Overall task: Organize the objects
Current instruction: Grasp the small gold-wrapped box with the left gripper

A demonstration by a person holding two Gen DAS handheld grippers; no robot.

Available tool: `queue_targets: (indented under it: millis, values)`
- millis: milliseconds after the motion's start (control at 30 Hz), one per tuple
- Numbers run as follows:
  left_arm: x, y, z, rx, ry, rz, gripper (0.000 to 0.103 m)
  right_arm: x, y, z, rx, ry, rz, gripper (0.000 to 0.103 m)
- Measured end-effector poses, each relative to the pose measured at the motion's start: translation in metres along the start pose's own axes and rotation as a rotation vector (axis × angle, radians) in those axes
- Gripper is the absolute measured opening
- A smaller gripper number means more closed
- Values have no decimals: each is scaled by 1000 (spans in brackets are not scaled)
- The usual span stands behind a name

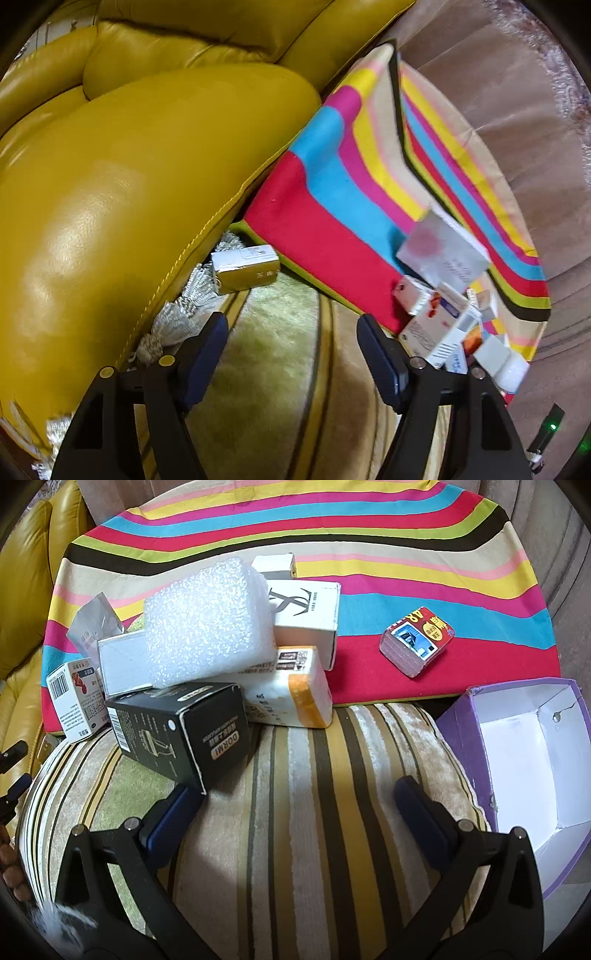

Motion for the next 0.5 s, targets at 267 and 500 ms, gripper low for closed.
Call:
queue_targets:
  millis: [267,500]
  values:
    - [13,-9,8,129,-17,-30,69,0,5,1,8,-1,7,103]
    - [19,-21,14,176,-61,-61,64,3,7,1,31,-15,19,103]
Point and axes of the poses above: each gripper's, at about its wrist camera, not at the fingertips, and z roughly the way its jaws point, y to its right, x to its top, the point moved 8 cm from there along z, roughly the way its jaws point, and after that the axes turned 11 degrees about -x, right-handed, at the moved point
